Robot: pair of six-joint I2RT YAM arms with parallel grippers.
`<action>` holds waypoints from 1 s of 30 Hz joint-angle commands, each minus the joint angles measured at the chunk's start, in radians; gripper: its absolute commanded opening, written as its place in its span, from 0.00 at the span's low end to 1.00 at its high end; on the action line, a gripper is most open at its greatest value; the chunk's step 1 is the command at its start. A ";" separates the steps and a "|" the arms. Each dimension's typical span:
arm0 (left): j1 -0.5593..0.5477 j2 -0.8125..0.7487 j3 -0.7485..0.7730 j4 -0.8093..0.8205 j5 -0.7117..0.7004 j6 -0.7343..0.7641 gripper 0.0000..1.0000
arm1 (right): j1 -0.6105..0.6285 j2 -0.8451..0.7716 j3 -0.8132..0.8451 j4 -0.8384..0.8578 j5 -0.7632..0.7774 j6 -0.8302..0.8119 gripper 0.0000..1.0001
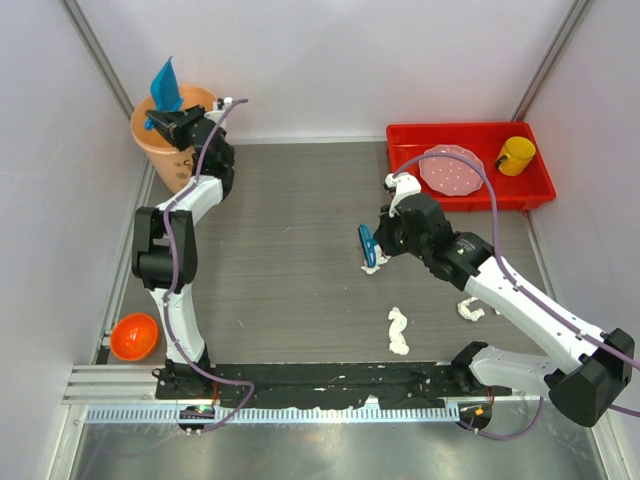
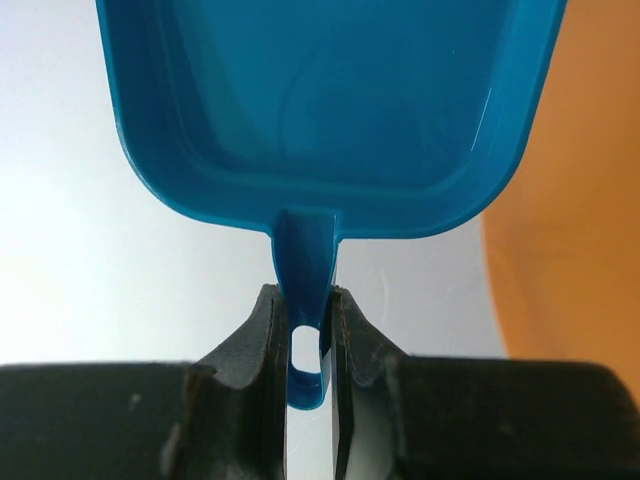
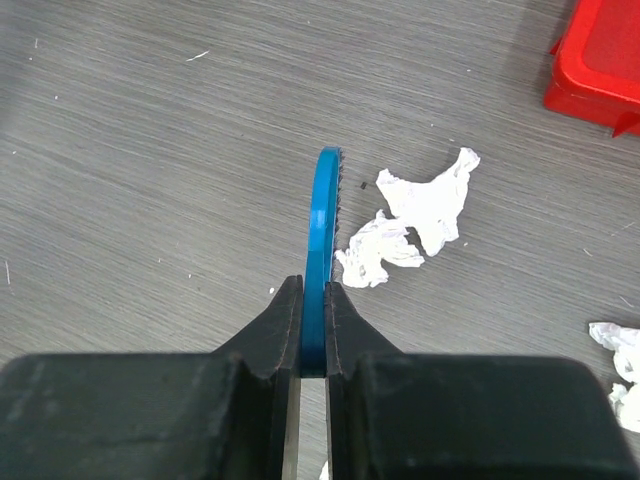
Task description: Sweep away the paper scraps from the table
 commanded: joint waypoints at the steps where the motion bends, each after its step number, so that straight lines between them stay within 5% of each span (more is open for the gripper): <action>1: 0.005 -0.019 0.031 0.317 0.050 0.200 0.00 | 0.003 0.006 0.041 0.043 -0.020 0.002 0.01; 16: 0.008 -0.051 0.019 0.334 0.074 0.176 0.00 | 0.004 -0.015 0.027 0.046 -0.009 -0.017 0.01; 19: 0.008 -0.123 0.050 0.111 -0.003 -0.081 0.00 | 0.003 -0.014 0.026 0.051 0.009 -0.009 0.01; 20: 0.005 -0.149 0.061 -0.139 -0.012 -0.190 0.00 | 0.003 -0.010 0.032 0.060 0.011 0.003 0.01; 22: 0.004 -0.252 0.120 -0.494 0.051 -0.640 0.00 | 0.001 0.003 0.044 0.089 -0.023 0.031 0.01; 23: 0.002 -0.282 0.155 -0.850 0.098 -0.783 0.00 | -0.006 0.012 0.044 0.161 -0.123 0.066 0.01; 24: 0.005 -0.313 0.197 -0.998 0.157 -1.038 0.00 | -0.009 0.031 0.044 0.202 -0.189 0.084 0.01; 26: 0.011 -0.331 0.303 -1.237 0.272 -1.183 0.00 | -0.017 0.113 0.066 0.282 -0.277 0.115 0.01; 30: 0.019 -0.393 0.332 -1.349 0.420 -1.330 0.00 | -0.089 0.270 0.150 0.233 -0.304 0.149 0.01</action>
